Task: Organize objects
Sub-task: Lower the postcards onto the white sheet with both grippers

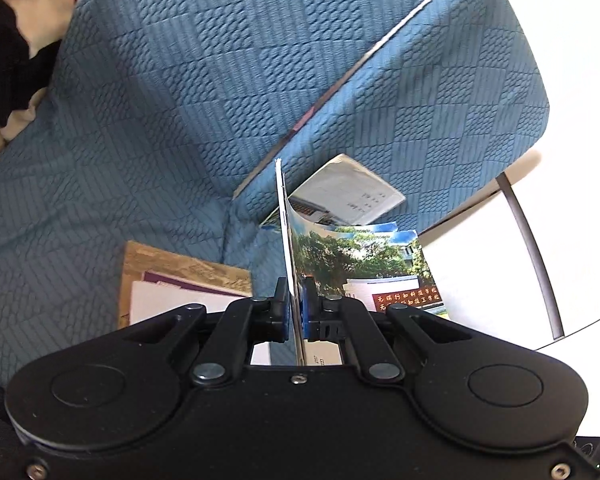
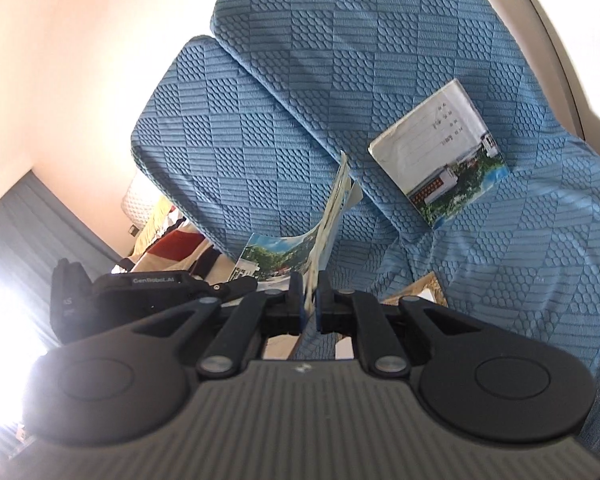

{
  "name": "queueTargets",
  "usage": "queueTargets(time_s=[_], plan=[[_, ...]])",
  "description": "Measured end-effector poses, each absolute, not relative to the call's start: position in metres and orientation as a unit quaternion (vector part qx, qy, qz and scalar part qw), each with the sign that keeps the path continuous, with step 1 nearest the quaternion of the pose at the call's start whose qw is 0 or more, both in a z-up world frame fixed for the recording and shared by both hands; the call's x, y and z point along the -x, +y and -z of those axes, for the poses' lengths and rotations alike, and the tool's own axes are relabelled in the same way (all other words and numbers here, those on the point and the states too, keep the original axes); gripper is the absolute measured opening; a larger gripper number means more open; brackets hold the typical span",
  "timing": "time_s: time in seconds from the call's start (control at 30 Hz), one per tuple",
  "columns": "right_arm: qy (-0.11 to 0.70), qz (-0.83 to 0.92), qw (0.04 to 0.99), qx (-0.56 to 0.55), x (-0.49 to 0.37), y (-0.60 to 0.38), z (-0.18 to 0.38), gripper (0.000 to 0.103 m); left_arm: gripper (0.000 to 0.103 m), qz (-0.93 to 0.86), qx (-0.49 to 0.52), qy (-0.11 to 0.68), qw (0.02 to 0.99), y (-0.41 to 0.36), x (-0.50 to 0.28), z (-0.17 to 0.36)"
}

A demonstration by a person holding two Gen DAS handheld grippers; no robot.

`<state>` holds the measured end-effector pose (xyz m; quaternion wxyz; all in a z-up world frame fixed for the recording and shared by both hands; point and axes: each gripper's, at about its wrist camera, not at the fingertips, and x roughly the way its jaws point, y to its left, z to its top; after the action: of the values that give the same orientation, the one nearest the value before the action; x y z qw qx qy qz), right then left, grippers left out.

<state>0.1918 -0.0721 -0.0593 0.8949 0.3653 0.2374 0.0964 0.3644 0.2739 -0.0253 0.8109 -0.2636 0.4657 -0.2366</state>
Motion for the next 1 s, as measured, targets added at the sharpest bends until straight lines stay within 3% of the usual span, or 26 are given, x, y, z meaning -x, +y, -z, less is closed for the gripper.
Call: queueTargets(time_s=[0.63,1.0], plan=[[0.327,-0.09,0.871,-0.355,-0.202,-0.048,0.133,0.01,0.004,0.189,0.257,0.517,0.795,0.288,-0.361,0.125],[0.355,-0.089,0.867,-0.339,-0.206,-0.042,0.156,0.011,0.004,0.175,0.244,0.532,0.792,0.286,-0.36,0.15]])
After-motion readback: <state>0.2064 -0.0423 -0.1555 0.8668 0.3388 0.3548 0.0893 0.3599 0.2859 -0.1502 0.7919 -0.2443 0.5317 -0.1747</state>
